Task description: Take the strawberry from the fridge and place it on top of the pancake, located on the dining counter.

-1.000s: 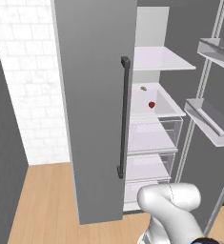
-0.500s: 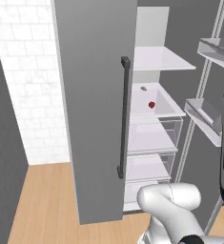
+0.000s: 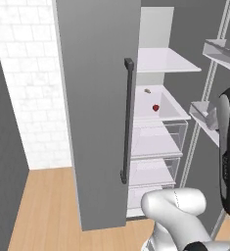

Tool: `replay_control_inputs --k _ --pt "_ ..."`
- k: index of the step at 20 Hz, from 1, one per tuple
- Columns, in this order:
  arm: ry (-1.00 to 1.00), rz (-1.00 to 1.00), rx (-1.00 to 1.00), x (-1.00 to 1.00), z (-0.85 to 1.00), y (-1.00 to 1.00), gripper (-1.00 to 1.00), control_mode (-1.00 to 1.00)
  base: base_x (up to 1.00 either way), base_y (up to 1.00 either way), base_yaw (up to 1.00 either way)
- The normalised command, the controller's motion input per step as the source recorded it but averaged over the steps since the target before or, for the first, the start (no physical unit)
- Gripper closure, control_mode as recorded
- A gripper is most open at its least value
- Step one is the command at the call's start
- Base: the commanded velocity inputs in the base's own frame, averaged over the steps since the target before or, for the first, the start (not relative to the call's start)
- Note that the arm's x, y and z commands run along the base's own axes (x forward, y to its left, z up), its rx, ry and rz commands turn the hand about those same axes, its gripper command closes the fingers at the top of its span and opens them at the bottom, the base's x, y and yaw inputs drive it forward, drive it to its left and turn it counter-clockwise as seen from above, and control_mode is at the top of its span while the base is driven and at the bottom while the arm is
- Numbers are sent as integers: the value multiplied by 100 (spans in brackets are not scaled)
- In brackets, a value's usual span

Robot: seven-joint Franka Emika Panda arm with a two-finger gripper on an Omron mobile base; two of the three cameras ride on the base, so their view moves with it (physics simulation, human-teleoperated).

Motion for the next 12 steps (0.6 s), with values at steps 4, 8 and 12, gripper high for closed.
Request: replay_control_inputs --k 4,8,12 --pt "-34 0 7 -3 -3 50 -100 -100 0 0 0" --pt "18 0 -1 2 -14 44 -100 -100 0 0 0" --pt "7 -6 3 -14 -1 2 -100 -100 0 0 0"
